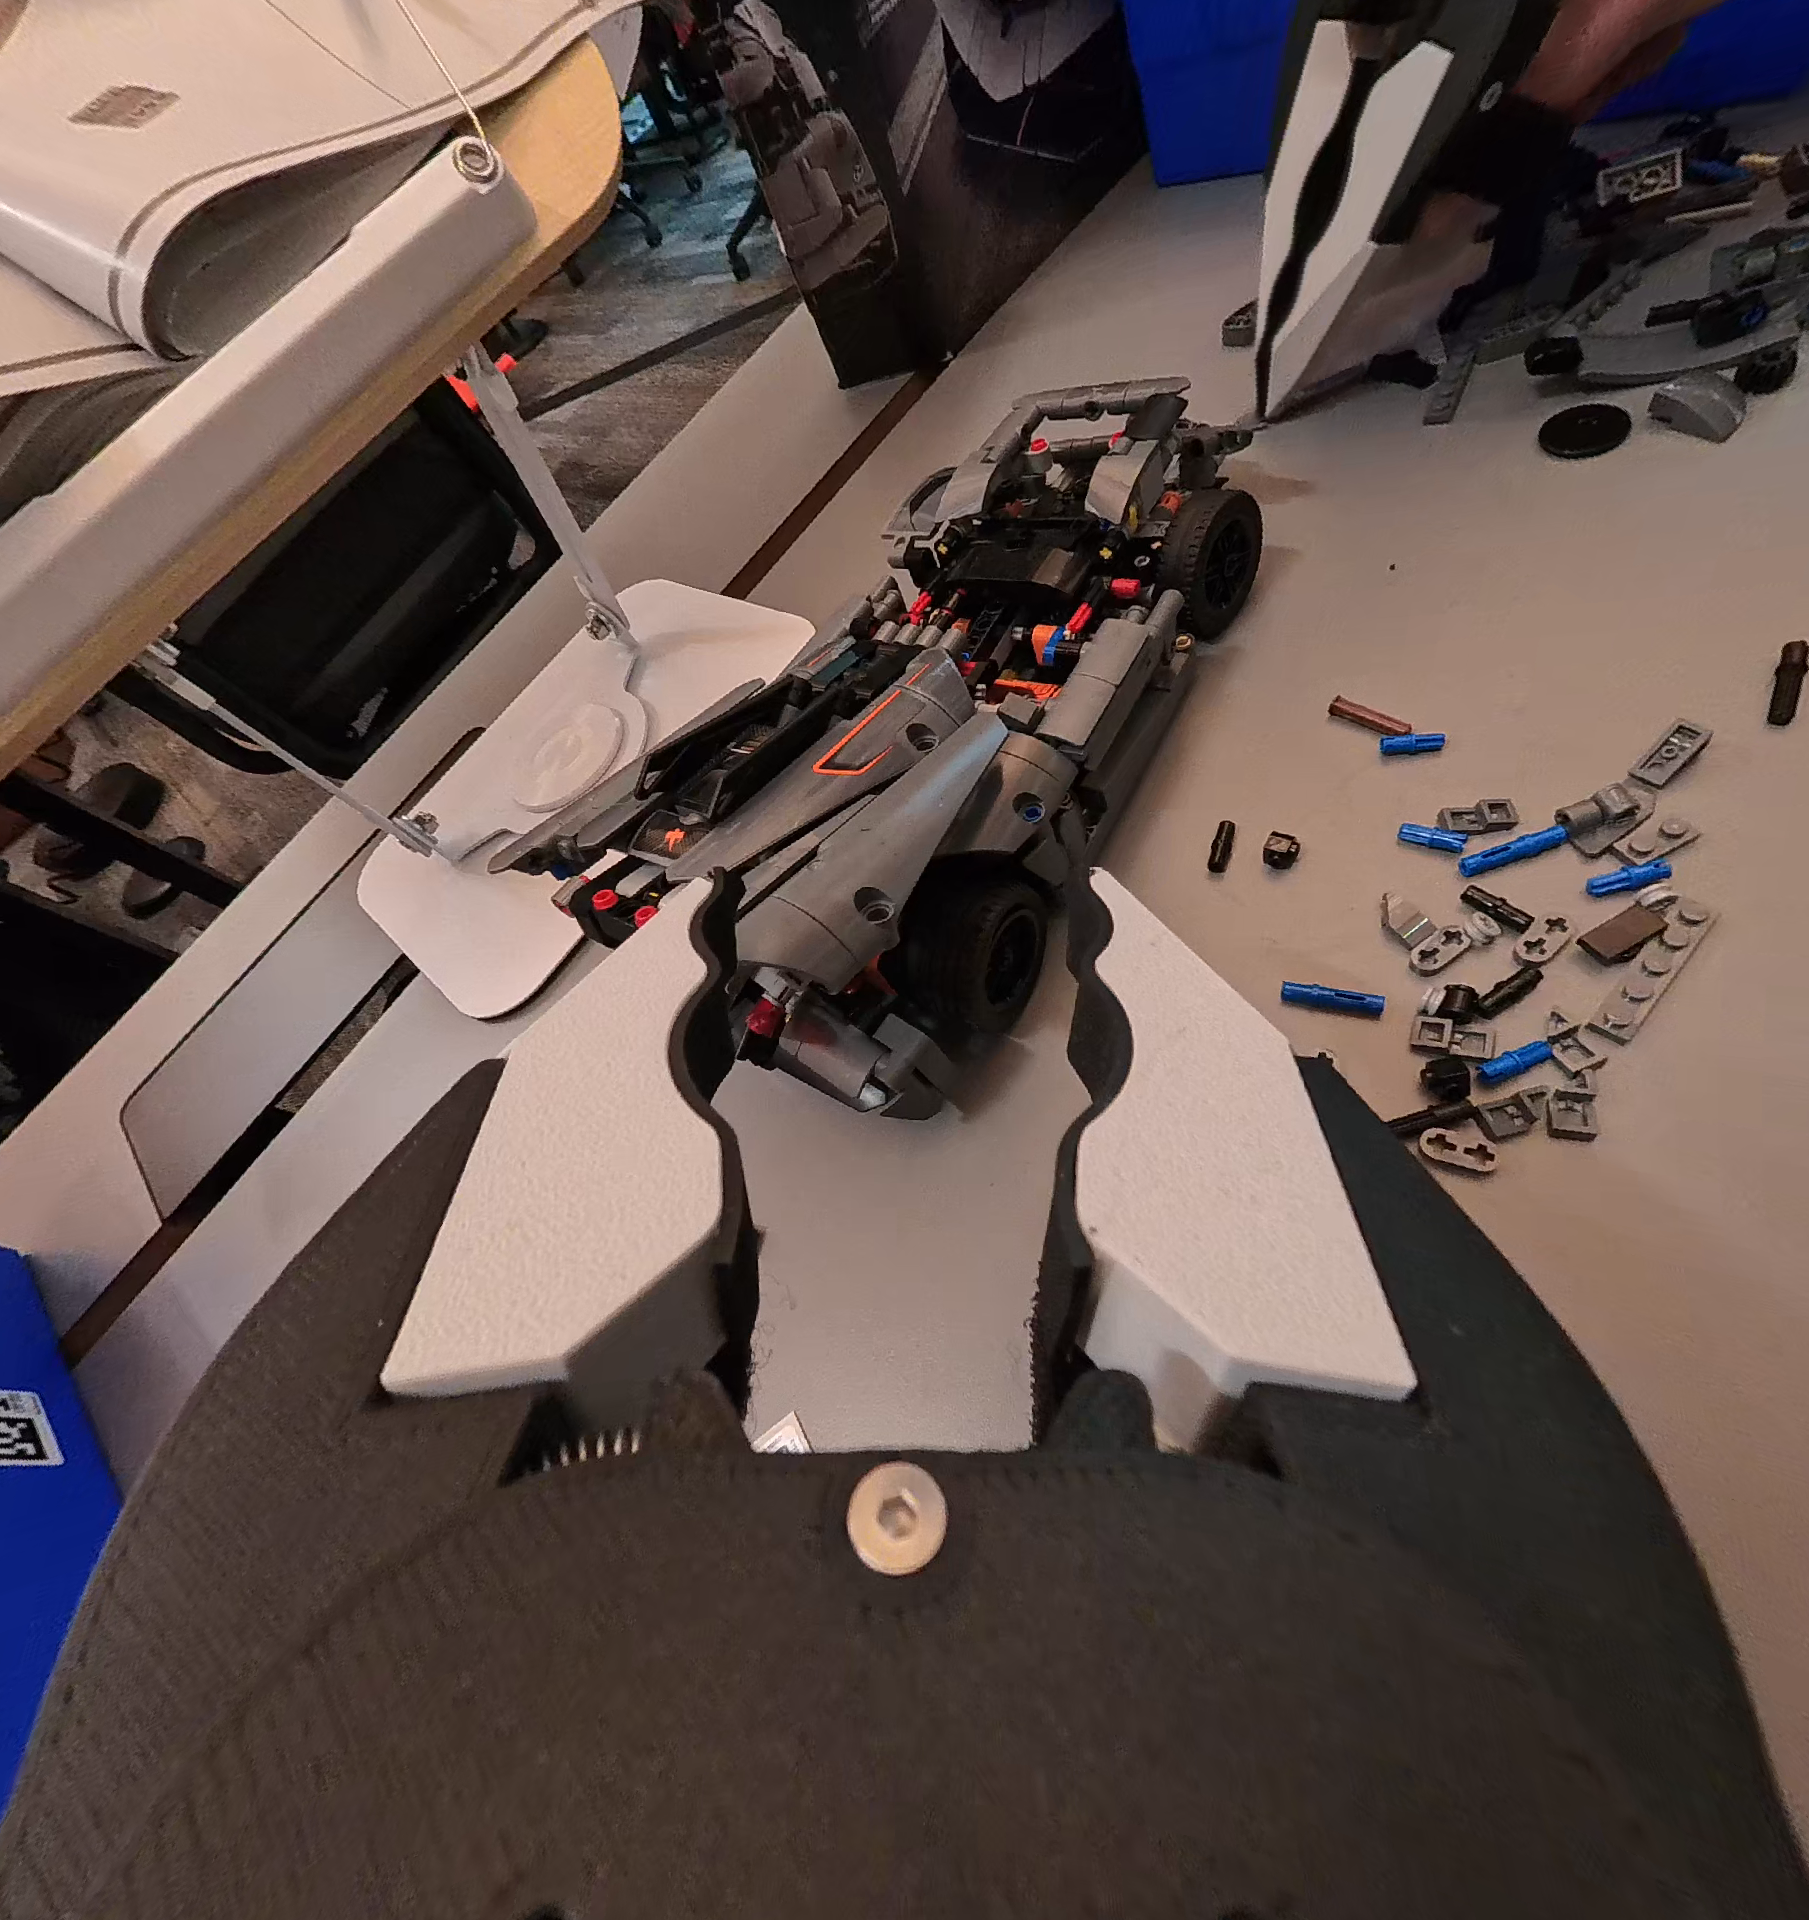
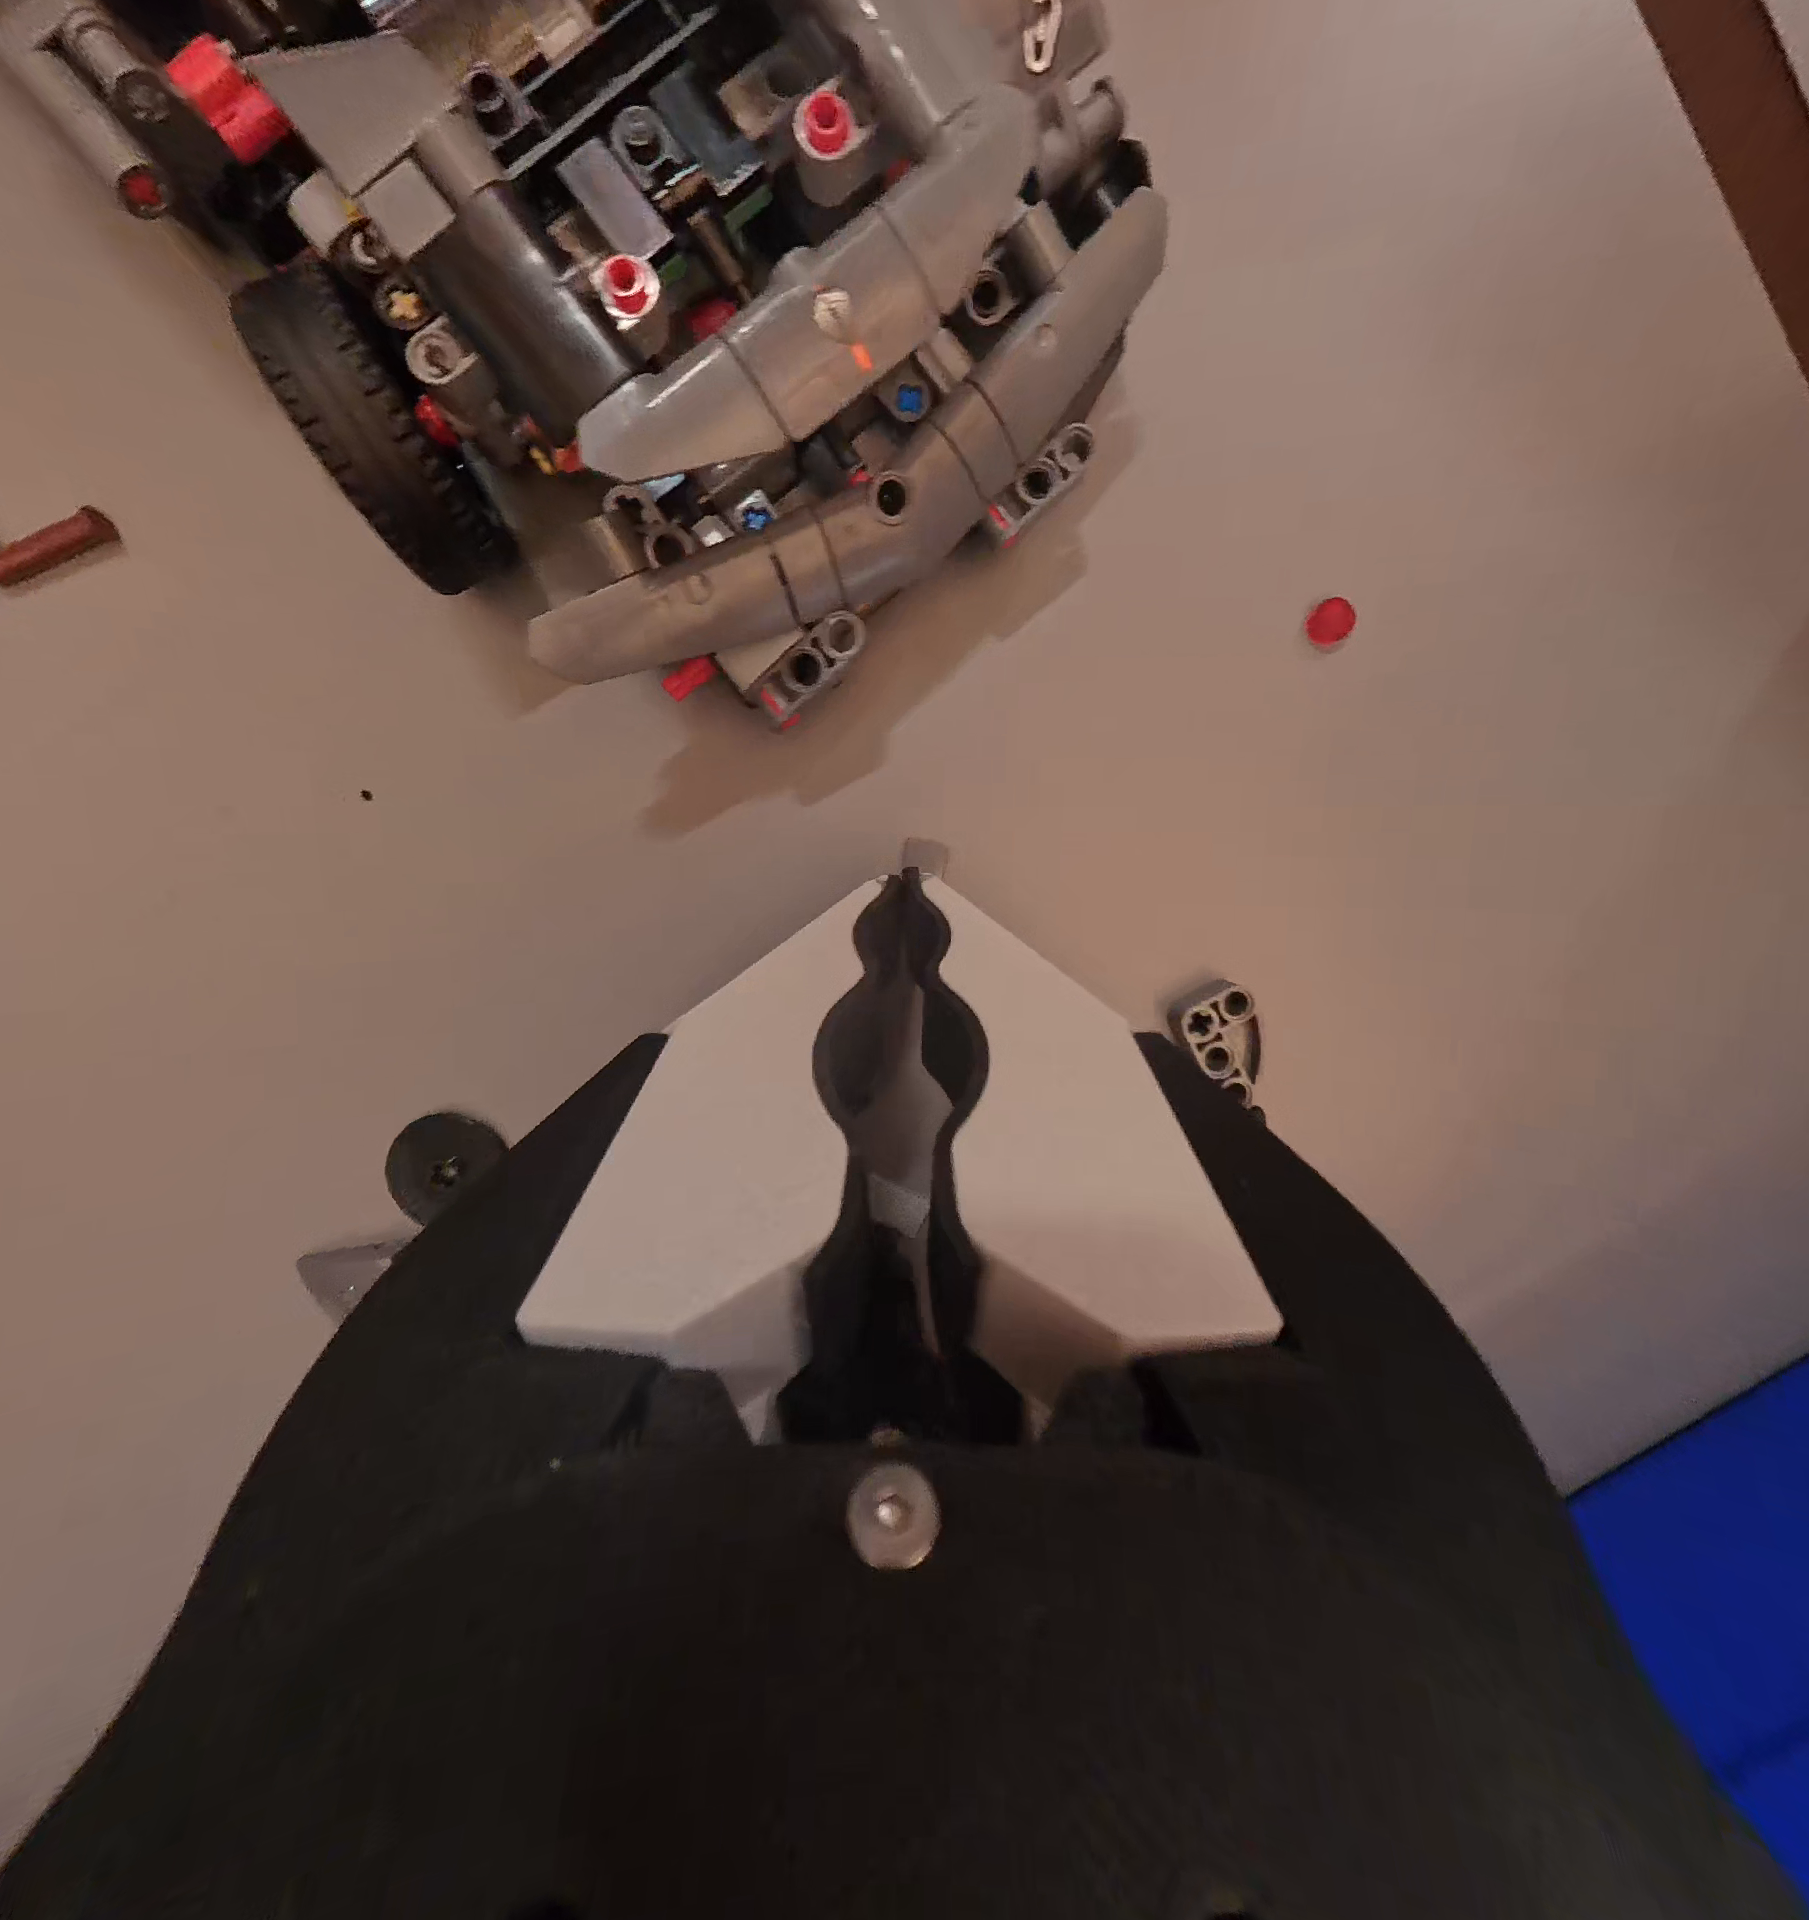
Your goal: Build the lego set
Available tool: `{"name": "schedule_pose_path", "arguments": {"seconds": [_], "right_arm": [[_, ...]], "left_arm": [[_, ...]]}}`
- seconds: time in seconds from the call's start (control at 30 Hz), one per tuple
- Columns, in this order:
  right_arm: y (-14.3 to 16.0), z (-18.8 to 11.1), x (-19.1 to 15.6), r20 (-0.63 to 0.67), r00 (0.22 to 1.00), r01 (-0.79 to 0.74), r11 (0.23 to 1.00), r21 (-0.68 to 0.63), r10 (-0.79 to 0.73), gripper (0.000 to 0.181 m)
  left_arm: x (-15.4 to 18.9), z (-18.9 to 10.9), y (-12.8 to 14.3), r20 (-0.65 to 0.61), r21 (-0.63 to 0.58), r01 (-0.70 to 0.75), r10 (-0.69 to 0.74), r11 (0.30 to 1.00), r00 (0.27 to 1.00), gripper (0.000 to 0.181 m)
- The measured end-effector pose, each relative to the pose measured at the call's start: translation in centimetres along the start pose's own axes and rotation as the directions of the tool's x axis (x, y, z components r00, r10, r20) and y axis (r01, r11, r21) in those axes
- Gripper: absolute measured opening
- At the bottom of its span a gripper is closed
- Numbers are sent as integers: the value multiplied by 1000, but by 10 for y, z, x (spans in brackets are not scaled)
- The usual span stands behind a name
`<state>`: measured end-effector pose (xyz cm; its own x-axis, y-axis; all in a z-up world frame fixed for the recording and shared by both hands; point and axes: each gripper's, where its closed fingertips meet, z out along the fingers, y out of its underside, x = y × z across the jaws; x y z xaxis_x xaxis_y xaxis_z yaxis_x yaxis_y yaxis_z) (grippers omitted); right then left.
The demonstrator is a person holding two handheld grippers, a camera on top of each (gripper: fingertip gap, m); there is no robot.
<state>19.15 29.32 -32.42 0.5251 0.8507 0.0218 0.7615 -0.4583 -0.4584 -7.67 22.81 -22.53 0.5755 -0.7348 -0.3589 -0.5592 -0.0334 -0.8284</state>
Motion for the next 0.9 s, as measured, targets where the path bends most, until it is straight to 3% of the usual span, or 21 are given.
{"name": "schedule_pose_path", "arguments": {"seconds": [0.73,0.9], "right_arm": [[-6,-1,-57,170,967,194,981,-10,-190,0],[-13,-10,-72,218,947,234,971,39,-237,0]], "left_arm": [[0,0,2,0,-3,-5,5,1000,1000,61],[2,-1,0,-1,7,-9,9,1000,1000,61]]}}
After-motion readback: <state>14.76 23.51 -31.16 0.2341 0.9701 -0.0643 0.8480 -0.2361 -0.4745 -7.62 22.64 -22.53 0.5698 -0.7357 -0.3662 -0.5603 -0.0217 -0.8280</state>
